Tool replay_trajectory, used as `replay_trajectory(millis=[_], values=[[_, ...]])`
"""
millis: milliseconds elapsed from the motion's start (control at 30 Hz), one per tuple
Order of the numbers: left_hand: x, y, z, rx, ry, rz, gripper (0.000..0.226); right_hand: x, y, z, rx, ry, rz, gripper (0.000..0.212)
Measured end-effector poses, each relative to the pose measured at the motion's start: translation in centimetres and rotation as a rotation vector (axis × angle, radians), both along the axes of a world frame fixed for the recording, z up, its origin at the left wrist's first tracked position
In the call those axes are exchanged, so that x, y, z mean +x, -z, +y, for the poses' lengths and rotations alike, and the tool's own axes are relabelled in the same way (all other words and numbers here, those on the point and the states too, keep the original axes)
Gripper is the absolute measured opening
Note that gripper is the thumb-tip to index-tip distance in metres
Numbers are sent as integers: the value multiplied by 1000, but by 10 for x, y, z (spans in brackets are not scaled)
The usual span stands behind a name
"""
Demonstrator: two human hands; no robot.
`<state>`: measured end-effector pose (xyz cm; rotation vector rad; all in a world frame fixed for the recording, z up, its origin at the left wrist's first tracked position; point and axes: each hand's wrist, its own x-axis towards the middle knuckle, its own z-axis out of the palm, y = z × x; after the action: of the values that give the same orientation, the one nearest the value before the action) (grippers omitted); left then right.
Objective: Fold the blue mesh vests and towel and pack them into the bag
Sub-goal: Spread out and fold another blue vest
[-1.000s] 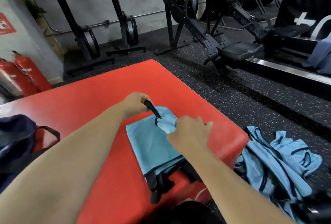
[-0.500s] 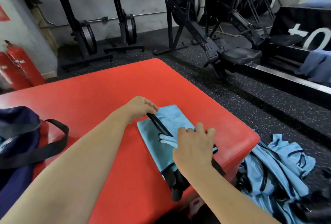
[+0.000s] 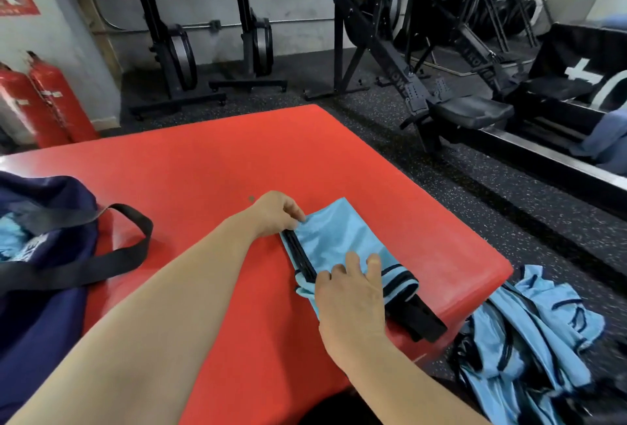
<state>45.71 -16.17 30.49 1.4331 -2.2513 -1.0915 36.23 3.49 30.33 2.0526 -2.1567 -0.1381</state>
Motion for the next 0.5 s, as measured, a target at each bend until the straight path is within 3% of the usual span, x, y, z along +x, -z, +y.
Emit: replay_trajectory(millis=[100, 200, 333, 500], values=[[2, 6, 3, -25, -5, 2, 21, -1, 0, -4, -11, 38, -59, 25], [5, 7, 6, -31, -22, 39, 20, -5, -4, -11, -190, 90, -147, 34], [6, 8, 9, -19, -30, 32, 24, 3, 3, -12, -78, 73, -104, 23], [5, 2, 18, -14, -19, -55, 20, -3, 4, 5, -249, 44, -283, 41]])
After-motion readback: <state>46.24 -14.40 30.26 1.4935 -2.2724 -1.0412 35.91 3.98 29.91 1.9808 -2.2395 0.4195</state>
